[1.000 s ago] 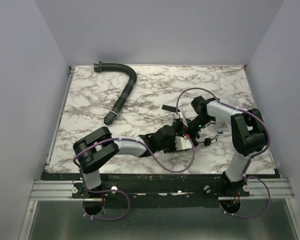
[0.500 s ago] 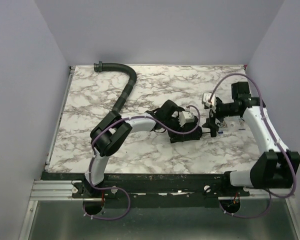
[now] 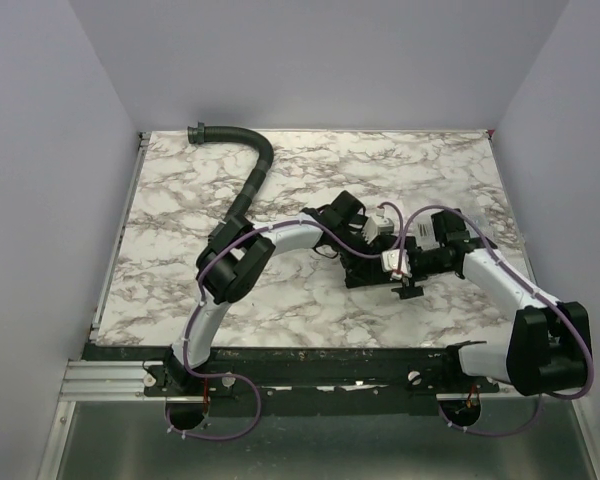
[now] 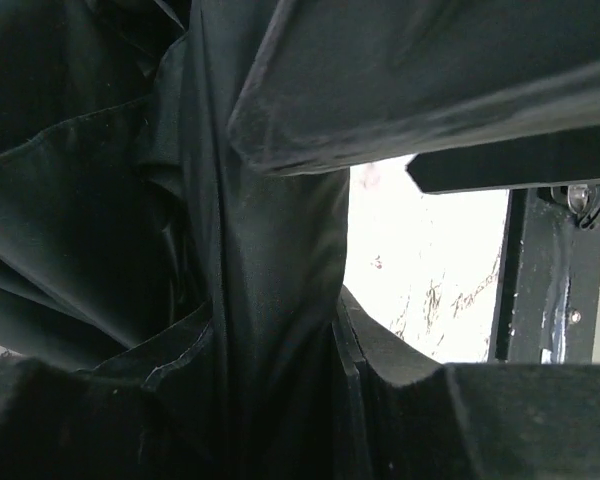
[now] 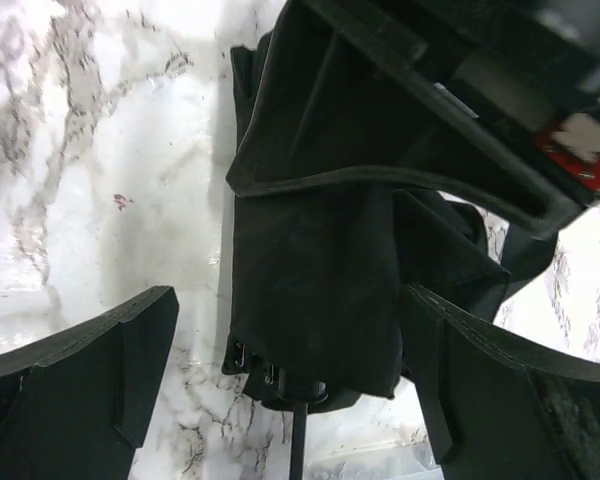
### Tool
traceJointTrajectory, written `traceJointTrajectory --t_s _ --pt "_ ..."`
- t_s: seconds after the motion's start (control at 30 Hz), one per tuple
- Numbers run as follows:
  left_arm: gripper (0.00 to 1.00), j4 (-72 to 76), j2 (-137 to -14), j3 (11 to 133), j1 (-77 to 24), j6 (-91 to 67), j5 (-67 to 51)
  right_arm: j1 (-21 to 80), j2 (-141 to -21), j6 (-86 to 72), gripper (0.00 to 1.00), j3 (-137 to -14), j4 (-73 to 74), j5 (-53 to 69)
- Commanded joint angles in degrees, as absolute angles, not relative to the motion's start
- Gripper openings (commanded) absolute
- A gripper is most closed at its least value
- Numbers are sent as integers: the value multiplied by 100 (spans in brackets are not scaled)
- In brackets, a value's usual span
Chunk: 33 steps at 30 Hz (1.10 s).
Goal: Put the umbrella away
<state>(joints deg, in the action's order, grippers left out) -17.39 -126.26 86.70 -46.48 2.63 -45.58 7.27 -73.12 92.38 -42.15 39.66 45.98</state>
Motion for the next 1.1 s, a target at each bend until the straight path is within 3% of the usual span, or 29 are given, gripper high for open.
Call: traceJointTrajectory --t_s 0.0,0.17,0.27,0.33,0.47,0.63,0.73,0.8,0.87,0.97,1.07 --pt "21 -3943 -13578 8194 -4810 84 -3896 945 -7308 9374 100 -3608 2542 3910" --pt "23 -3962 -13601 8267 -4808 28 -3951 1114 -7321 9617 100 -2871 1736 3518" --pt "25 -3955 -13576 8311 -4809 33 -3971 1251 -7319 9756 92 -2520 1601 3242" --pt "28 -3876 -13517 8306 -4794 -158 -3947 1285 -7366 9766 83 -2411 1624 3036" --pt "38 -3509 -13248 8181 -4718 -370 -4007 1299 -7536 9563 48 -2537 1989 2716" --pt "63 -2346 -12404 7623 -4485 -970 -4141 1300 -7505 9645 29 -2480 2434 2561" --pt "85 -1216 -11486 6974 -4233 -1431 -3964 1301 -7500 9592 25 -2600 2902 2541" --pt "88 -476 -10819 6484 -4128 -1551 -3626 1300 -7572 9518 23 -2758 3224 2588" --pt "98 87 -10159 5992 -4054 -1557 -3005 1301 -7669 9451 23 -2924 3532 2687" --pt "98 1135 -9198 5002 -3906 -1628 -2329 1300 -7890 9342 23 -3180 3990 2899" --pt "98 2674 -8680 4029 -3541 -2067 -2896 1300 -8230 9326 23 -3474 4468 3068"
